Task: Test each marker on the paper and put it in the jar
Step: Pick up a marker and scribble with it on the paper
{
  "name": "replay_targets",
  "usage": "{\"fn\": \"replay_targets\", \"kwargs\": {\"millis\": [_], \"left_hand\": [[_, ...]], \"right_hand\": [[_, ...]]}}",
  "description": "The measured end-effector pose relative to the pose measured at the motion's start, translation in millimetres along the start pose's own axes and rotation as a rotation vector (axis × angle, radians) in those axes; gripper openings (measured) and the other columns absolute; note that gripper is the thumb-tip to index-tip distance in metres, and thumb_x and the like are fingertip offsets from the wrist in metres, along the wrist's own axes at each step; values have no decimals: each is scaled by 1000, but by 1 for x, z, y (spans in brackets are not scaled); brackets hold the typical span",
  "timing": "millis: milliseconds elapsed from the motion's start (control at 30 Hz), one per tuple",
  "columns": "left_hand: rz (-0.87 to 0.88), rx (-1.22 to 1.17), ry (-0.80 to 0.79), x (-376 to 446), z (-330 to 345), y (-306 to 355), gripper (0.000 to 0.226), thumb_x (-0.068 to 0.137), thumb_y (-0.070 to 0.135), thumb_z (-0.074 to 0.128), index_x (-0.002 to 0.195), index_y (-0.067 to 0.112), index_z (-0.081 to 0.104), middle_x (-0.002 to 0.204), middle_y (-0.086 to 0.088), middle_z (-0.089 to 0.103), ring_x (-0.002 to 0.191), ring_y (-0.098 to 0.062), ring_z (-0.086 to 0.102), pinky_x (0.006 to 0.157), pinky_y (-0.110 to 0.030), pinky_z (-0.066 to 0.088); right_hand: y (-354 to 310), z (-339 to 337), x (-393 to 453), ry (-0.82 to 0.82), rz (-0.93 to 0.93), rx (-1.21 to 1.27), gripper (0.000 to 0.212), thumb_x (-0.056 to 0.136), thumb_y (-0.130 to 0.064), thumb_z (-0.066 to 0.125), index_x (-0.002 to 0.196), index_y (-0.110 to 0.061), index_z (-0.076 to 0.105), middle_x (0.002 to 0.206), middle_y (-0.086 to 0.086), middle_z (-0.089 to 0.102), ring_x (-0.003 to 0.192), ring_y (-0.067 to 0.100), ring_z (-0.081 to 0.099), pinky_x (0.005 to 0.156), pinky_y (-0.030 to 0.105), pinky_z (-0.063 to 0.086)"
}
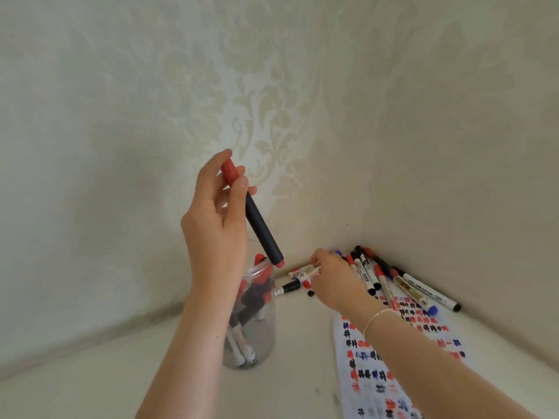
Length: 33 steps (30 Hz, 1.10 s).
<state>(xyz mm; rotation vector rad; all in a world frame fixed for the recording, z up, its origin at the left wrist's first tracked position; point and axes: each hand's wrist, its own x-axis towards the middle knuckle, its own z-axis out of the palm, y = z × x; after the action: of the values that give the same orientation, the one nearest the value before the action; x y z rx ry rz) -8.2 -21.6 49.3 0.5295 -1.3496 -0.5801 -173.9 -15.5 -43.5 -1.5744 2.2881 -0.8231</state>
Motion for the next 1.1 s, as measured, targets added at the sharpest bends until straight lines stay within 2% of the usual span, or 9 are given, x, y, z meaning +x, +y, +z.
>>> {"fn": "replay_targets", "kwargs": {"millis": [100, 233, 333, 500, 733, 867, 933, 1033, 1100], "left_hand": [[116, -36, 130, -2, -1, -3, 28, 99, 9, 48, 126, 18, 50, 114, -4, 65, 88, -13, 69, 89, -26, 50], [224, 39, 136, -1, -4, -10, 28, 100, 6, 45, 123, 20, 48, 112, 2, 63, 87, -12, 67, 84, -26, 50], [181, 228, -58, -3, -6, -16, 27, 98, 12, 48, 116, 32, 50, 102, 10, 65, 86, -9, 67, 78, -22, 52], [6, 644, -443, -7, -9, -15, 11, 97, 20, 46, 102, 29, 42, 89, 10, 59, 80, -11, 61, 75, -39, 53], [-213, 863, -621, 0, -10, -10, 7, 90, 19, 53, 83, 18, 54, 101, 3, 45, 79, -14, 56, 70, -27, 48], [-369, 917, -674, 8, -11, -11, 19, 81, 11, 51, 70, 10, 68, 76, -8, 67, 62, -26, 63, 61, -34, 52], [-423, 935, -709, 12, -8, -15, 23, 81, 13, 48, 65, 6, 63, 66, -13, 62, 66, -34, 63, 55, -32, 48], [-432, 993, -710, 15, -1, -19, 21, 86, 17, 45, 79, 8, 63, 80, -15, 61, 77, -38, 61, 67, -31, 51], [-325, 1077, -582, 13, 2, -15, 22, 90, 19, 44, 92, 11, 64, 90, -10, 63, 80, -31, 61, 75, -37, 53]], "right_hand": [[12, 29, 6, -21, -84, -128, 43, 87, 4, 44, 127, -11, 47, 132, 13, 43, 117, 28, 45, 94, 31, 42], [12, 53, 7, -64, -242, -247, 57, 88, 2, 43, 140, -21, 42, 140, 5, 42, 130, 26, 38, 107, 33, 34], [7, 63, 11, -86, -323, -373, 54, 89, -1, 44, 140, -21, 44, 140, 5, 44, 132, 25, 36, 110, 37, 28], [-8, 68, 16, -90, -302, -582, 41, 94, -8, 44, 133, -17, 48, 135, 10, 42, 129, 31, 36, 109, 43, 28], [-19, 60, 16, -94, -369, -612, 35, 92, -7, 47, 126, -13, 49, 131, 9, 51, 124, 29, 44, 107, 39, 31], [-23, 35, 13, -93, -333, -545, 22, 90, -2, 44, 108, -13, 47, 116, 10, 59, 107, 31, 56, 80, 36, 42], [-22, 18, 14, -98, -259, -435, 19, 91, -6, 44, 105, -15, 51, 110, 9, 61, 98, 31, 59, 70, 32, 42], [-15, -2, 19, -126, -112, -90, 21, 91, -13, 51, 107, -17, 63, 98, 6, 67, 73, 20, 61, 61, 28, 50], [-13, -11, 16, -189, 6, 249, 19, 91, -9, 56, 108, -5, 64, 82, 9, 66, 59, 16, 59, 60, 29, 54]]}}
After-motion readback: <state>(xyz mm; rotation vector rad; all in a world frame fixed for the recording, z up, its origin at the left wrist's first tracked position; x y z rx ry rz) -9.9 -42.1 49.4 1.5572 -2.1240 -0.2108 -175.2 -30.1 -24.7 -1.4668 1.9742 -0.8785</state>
